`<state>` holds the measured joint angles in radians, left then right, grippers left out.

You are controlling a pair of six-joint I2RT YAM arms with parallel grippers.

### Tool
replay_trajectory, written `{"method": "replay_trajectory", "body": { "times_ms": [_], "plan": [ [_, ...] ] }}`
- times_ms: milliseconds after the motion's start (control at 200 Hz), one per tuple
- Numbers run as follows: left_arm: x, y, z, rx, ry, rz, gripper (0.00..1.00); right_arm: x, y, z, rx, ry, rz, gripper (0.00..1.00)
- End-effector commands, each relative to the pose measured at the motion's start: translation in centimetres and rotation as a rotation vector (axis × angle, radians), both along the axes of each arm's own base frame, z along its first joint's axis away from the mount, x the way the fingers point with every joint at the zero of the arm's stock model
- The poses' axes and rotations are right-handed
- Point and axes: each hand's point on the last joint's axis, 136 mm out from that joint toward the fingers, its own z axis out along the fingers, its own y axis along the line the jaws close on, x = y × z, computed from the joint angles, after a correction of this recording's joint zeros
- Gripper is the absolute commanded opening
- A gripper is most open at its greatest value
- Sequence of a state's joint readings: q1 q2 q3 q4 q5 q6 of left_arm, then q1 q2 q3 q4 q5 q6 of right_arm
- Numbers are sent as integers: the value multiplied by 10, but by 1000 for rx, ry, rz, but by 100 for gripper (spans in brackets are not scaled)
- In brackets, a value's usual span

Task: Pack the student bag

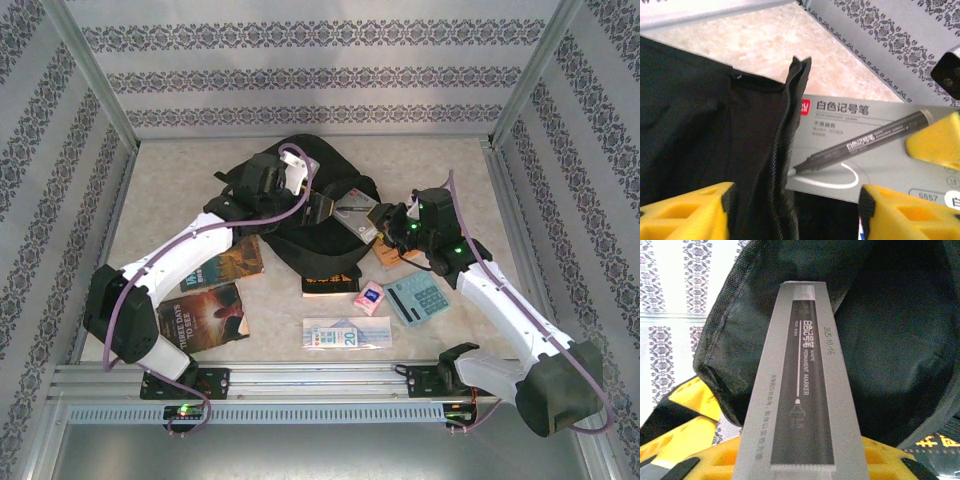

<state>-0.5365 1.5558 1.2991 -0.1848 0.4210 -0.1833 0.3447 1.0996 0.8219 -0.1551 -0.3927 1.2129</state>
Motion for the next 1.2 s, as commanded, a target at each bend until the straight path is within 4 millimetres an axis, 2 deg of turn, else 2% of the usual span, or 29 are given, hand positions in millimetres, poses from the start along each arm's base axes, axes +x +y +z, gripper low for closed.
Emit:
{"method": "replay_trajectory", "body": {
  "times_ms": [0, 185, 375, 475, 545, 654, 714, 779, 894, 1019, 1194],
  "plan": [
    [7, -3, -2, 46, 22, -2, 70, 3, 7, 33, 74, -91, 12, 25],
    [34, 4, -13, 162, -2, 63, 72, 1, 6, 30, 69, -88, 12, 25],
    [53, -1, -33, 263, 26, 44, 73, -2, 4, 26, 64, -84, 10, 26],
    [56, -6, -42, 287, 43, 15, 70, -3, 3, 24, 64, -81, 7, 25],
    [54, -11, -45, 287, 59, -23, 55, -4, 2, 23, 61, -83, 6, 25],
    [53, -17, -46, 273, 74, -55, 17, -7, -2, 20, 41, -80, 7, 25],
    [55, -19, -37, 252, 60, -45, 0, -10, -5, 17, 25, -75, 8, 25],
    [59, -18, -21, 220, 25, -11, 0, -14, -8, 13, 6, -72, 12, 25],
    [68, -7, 23, 140, -80, 105, 0, -17, -15, 4, -10, -51, -4, 24],
    [67, 4, 66, 53, -182, 185, 0, -14, -12, -1, -22, -34, 11, 23],
    [62, 8, 97, 5, -242, 199, 0, -3, 4, -8, -54, -36, 38, 23]
  ]
}}
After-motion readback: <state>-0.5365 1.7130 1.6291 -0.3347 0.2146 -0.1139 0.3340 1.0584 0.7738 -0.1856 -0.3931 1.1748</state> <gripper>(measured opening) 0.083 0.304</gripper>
